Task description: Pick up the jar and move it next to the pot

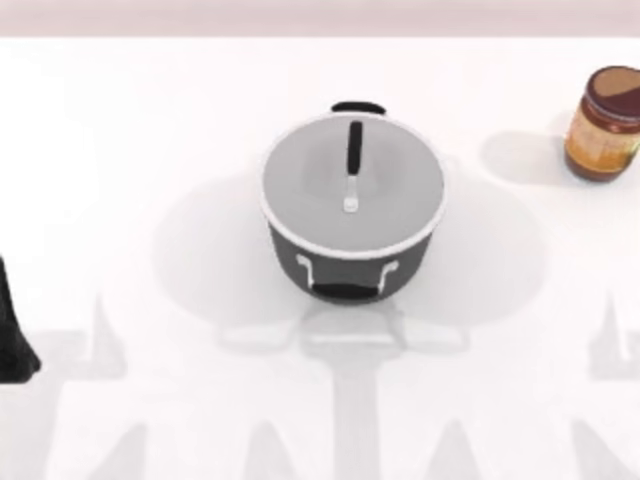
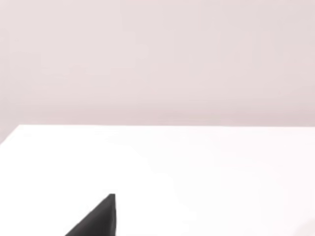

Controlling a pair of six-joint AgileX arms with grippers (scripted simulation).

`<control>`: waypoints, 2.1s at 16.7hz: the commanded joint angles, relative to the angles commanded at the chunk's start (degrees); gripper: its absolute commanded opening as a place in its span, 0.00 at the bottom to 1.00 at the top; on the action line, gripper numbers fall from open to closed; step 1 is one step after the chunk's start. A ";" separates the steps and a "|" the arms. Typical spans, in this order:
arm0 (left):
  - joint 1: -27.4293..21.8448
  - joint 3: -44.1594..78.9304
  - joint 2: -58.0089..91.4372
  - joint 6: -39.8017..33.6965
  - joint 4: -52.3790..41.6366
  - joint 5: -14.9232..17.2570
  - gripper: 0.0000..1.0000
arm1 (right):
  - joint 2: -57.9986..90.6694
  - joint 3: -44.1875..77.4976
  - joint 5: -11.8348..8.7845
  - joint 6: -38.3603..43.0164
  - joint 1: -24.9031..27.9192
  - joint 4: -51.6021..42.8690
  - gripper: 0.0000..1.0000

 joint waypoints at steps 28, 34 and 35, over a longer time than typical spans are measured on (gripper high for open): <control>0.00 0.00 0.00 0.00 0.00 0.00 1.00 | 114.87 118.84 -1.60 -14.79 -1.97 -65.16 1.00; 0.00 0.00 0.00 0.00 0.00 0.00 1.00 | 138.63 139.03 -3.24 -19.38 -0.30 -75.79 1.00; 0.00 0.00 0.00 0.00 0.00 0.00 1.00 | 140.89 140.77 -3.44 -19.87 -0.07 -76.93 1.00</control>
